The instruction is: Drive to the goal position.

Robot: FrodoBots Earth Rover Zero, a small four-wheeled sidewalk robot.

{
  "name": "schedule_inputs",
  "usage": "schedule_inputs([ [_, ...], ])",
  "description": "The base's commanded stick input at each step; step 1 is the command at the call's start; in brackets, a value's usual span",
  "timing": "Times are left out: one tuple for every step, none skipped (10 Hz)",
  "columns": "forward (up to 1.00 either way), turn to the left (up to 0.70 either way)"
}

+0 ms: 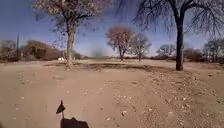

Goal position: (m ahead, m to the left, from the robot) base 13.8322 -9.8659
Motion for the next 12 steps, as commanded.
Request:
schedule_inputs([
  [0.0,0.0],
  [0.0,0.0],
  [0.0,0.0],
  [0.16,0.0],
  [0.58,0.0],
  [1.0,0.0],
  [1.0,0.0],
  [1.0,0.0],
  [1.0,0.0],
  [1.0,0.0],
  [1.0,0.0],
  [1.0,0.0],
])
